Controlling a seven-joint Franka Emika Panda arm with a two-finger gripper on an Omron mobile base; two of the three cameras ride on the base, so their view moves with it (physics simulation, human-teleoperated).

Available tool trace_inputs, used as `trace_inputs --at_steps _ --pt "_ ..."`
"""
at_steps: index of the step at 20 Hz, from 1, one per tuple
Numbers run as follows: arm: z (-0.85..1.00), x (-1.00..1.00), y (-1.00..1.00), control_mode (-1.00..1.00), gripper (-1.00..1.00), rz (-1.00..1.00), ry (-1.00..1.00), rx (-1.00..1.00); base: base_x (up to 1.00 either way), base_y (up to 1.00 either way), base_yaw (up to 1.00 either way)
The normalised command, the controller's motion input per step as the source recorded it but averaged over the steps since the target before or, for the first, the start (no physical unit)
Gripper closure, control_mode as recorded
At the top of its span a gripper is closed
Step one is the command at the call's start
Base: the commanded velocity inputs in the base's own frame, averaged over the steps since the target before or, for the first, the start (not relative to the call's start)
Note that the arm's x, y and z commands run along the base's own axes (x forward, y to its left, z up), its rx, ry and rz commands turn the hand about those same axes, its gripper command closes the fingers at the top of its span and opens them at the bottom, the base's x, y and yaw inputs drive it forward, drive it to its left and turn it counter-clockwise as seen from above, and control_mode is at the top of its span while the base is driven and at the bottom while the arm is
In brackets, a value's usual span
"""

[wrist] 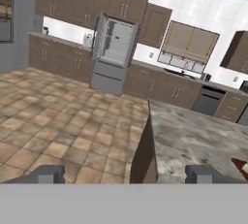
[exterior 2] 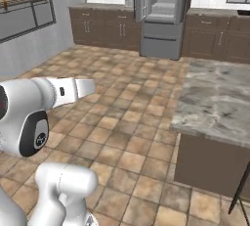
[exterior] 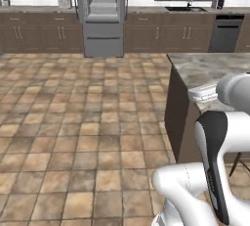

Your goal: Take the cakes from the fridge and place them on the empty tray on the dining counter.

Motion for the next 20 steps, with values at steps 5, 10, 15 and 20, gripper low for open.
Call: trace_inputs --at_steps 5,10,15,20 --pt "0.00 0.00 0.00 1.00 -1.00 0.00 0.00 0.00 0.69 0.98 0.00" --pt "0.00 0.00 0.00 1.00 -1.00 0.00 0.00 0.00 1.00 0.62 0.00" --pt "0.00 0.00 0.00 1.00 -1.00 0.00 0.00 0.00 1.00 0.13 0.00" --pt "0.00 0.00 0.00 1.00 -1.00 0.00 0.00 0.00 1.00 0.00 0.01"
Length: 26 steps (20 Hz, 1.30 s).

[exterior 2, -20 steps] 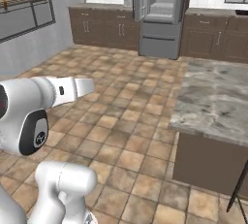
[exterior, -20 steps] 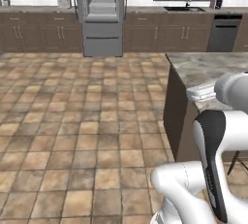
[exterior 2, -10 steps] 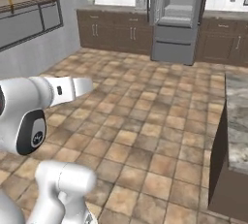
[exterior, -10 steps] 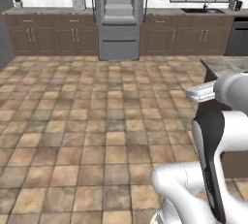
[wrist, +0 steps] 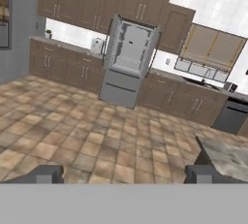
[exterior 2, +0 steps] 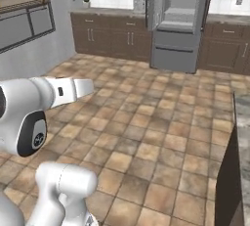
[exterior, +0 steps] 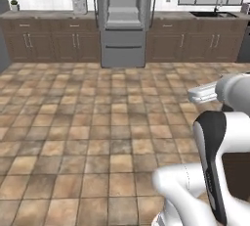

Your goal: Take the cakes from the fridge and place them on the empty tray on the dining counter.

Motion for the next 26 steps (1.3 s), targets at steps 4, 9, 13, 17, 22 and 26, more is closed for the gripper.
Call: trace_inputs --at_steps 4,9,13,17,22,26 --pt "0.00 0.00 0.00 1.00 -1.00 0.00 0.00 0.00 1.00 0.00 0.01" --pt "0.00 0.00 0.00 1.00 -1.00 0.00 0.00 0.00 1.00 0.00 0.05" --pt "0.00 0.00 0.00 1.00 -1.00 0.00 0.00 0.00 1.00 0.00 0.06" --pt "0.00 0.00 0.00 1.00 -1.00 0.00 0.00 0.00 1.00 0.00 0.04" --pt "0.00 0.00 0.00 1.00 -1.00 0.00 0.00 0.00 1.00 0.00 0.04" --pt "0.00 0.00 0.00 1.00 -1.00 0.00 0.00 0.00 1.00 0.00 0.02"
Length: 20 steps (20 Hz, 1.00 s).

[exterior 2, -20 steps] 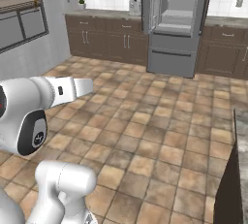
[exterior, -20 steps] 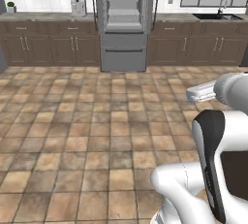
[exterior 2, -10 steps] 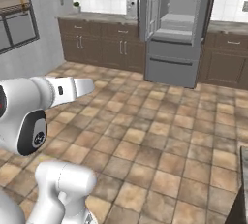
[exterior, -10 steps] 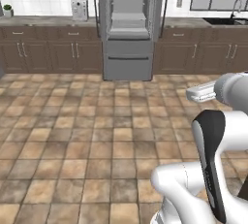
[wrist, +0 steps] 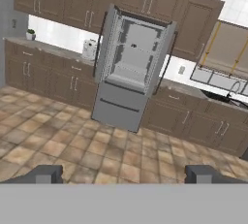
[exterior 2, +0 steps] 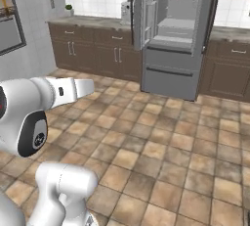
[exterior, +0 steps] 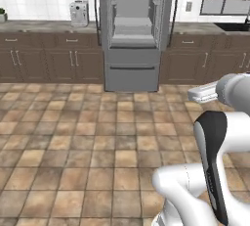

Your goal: Take the cakes from the fridge and place them on the empty tray on the dining counter.

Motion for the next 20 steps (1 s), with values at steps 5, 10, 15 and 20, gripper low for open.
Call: trace_inputs --at_steps 5,10,15,20 --pt "0.00 0.00 0.00 1.00 -1.00 0.00 0.00 0.00 1.00 0.00 0.00" --pt "0.00 0.00 0.00 1.00 -1.00 0.00 0.00 0.00 1.00 0.00 -0.02" --pt "0.00 0.00 0.00 1.00 -1.00 0.00 0.00 0.00 1.00 0.04 -0.01" --pt "0.00 0.00 0.00 1.00 -1.00 0.00 0.00 0.00 1.00 0.08 0.00"
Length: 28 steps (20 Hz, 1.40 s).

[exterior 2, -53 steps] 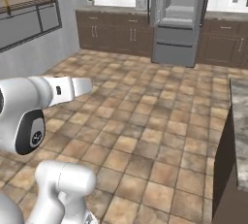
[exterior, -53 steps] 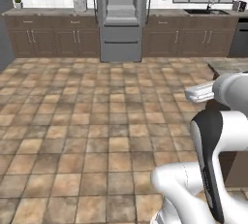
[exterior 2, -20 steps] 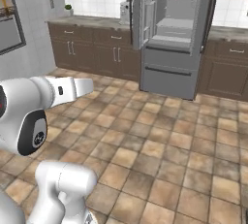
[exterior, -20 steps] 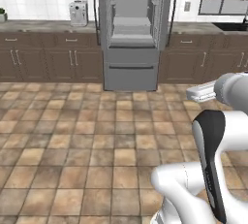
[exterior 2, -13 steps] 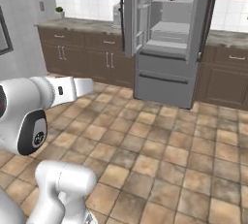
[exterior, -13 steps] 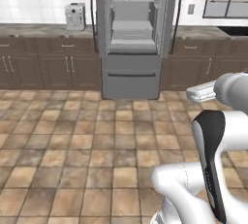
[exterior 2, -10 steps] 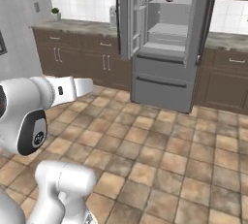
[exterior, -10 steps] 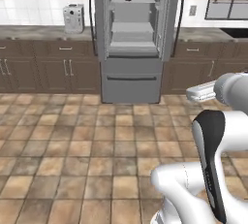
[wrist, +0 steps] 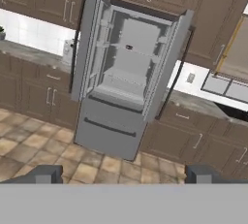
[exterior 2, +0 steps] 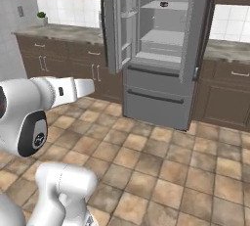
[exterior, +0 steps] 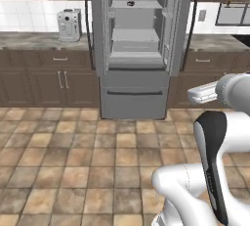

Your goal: Take the cakes from the fridge and place them on the empty tray on the dining counter.

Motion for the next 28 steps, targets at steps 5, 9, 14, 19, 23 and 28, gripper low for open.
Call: trace_inputs --at_steps 5,9,14,19,23,28 --pt "0.00 0.00 0.00 1.00 -1.00 0.00 0.00 0.00 1.00 0.04 0.00" --pt "0.00 0.00 0.00 1.00 -1.00 0.00 0.00 0.00 1.00 0.04 0.00" --pt "0.00 0.00 0.00 1.00 -1.00 0.00 0.00 0.00 1.00 0.00 0.00" --pt "0.00 0.00 0.00 1.00 -1.00 0.00 0.00 0.00 1.00 0.08 0.00" --pt "0.00 0.00 0.00 1.00 -1.00 0.00 0.00 0.00 1.00 0.16 0.00" --pt "0.00 0.00 0.00 1.00 -1.00 0.00 0.00 0.00 1.00 0.22 0.00"
